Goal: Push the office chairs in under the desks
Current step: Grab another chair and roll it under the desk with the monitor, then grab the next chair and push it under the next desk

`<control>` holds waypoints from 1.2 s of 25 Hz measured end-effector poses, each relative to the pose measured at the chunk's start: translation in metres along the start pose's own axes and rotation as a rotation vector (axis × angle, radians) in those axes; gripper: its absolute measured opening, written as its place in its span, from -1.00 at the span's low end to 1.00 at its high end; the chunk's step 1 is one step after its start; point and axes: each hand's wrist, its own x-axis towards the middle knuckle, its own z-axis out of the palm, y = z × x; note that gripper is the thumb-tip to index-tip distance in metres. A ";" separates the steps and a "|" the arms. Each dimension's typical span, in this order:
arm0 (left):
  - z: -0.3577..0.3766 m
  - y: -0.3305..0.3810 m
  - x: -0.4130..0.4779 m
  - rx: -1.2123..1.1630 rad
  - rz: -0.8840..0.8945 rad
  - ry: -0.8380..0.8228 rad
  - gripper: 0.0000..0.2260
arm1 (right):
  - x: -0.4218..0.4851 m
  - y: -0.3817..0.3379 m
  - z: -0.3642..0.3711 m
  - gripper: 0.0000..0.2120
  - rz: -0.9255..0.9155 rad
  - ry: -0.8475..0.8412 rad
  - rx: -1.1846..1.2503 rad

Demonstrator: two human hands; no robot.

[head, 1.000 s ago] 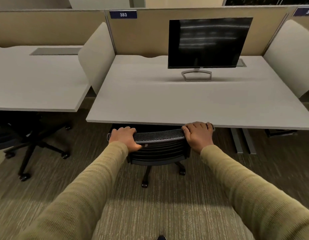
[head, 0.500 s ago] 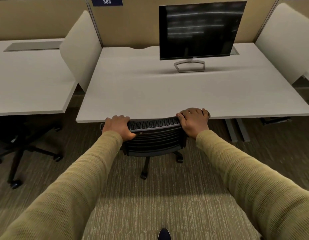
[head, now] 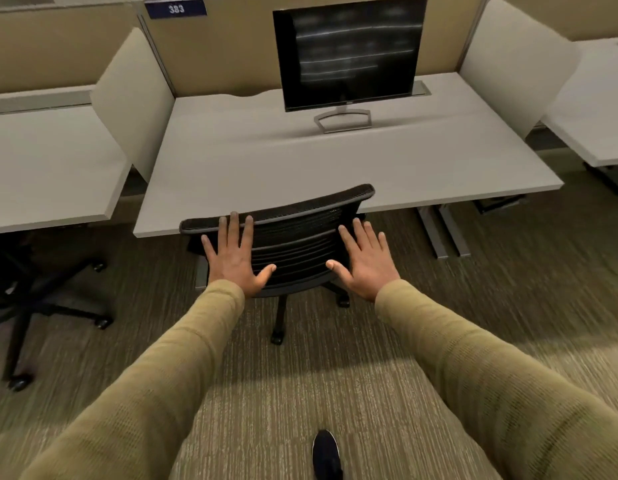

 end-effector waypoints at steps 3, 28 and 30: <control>0.011 0.037 -0.058 -0.069 0.017 -0.038 -0.04 | -0.068 0.012 0.013 -0.22 0.039 -0.066 -0.030; -0.004 0.235 -0.492 -0.054 0.157 -0.038 -0.18 | -0.540 0.025 0.023 -0.22 0.091 -0.004 -0.022; -0.010 0.238 -0.529 -0.085 0.159 -0.023 -0.18 | -0.579 0.016 0.028 -0.22 0.089 -0.013 -0.008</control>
